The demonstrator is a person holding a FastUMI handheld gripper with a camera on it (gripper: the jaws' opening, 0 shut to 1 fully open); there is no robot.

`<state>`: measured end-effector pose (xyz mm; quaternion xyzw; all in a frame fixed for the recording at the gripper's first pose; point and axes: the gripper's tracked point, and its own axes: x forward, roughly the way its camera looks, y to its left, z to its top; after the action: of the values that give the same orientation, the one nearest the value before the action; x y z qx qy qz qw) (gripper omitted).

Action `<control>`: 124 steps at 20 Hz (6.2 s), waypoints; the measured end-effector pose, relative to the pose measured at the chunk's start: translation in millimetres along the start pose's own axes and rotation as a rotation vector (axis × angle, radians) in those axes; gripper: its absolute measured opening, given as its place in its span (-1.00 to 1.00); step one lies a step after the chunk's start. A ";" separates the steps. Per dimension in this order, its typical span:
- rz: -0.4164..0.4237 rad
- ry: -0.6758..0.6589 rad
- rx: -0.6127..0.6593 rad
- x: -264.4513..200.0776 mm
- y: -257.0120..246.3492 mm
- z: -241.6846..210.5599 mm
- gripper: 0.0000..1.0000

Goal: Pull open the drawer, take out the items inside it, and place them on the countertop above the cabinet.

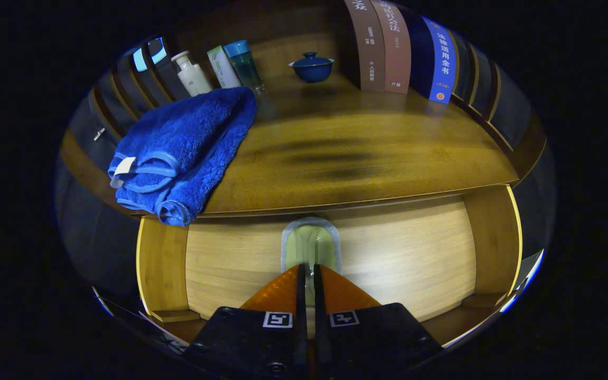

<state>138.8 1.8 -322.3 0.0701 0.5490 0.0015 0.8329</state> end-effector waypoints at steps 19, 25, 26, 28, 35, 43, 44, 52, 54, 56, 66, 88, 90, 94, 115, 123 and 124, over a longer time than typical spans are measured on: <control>-0.015 0.067 -0.047 24.7 2.6 -6.5 -0.48; 0.009 0.020 -0.053 6.6 5.5 -6.2 -0.47; 0.017 0.000 -0.050 -2.3 5.9 -5.1 -0.47; 0.035 -0.046 -0.049 -22.0 6.7 -3.4 -0.48; 0.043 -0.137 -0.073 -53.9 1.0 4.0 -0.57; 0.007 -0.013 -0.070 -34.1 -21.1 -32.2 -0.41; 0.003 0.003 -0.084 -34.2 -23.0 -34.5 -0.23; -0.013 0.125 -0.215 -13.1 -30.5 -51.1 0.27; -0.026 0.156 -0.238 -6.1 -33.3 -55.7 0.27; -0.034 0.180 -0.246 2.3 -38.0 -62.0 0.28; 0.012 0.100 -0.193 -8.8 -36.0 -47.7 -0.65; 0.025 -0.275 -0.014 -41.6 -1.9 170.5 -0.66; 0.012 -0.271 -0.009 -38.1 -4.5 179.1 -0.60; 0.030 -0.237 0.014 -18.7 -4.8 176.6 -0.19; 0.010 -0.873 -0.061 -169.5 -8.5 -78.0 0.98; 0.015 -0.813 -0.034 -107.1 -13.6 -123.4 0.99; 0.002 -0.792 -0.036 -100.0 -15.1 -123.1 0.99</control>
<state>-14.7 -6.9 -280.3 0.0512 0.1849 -0.0150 0.9813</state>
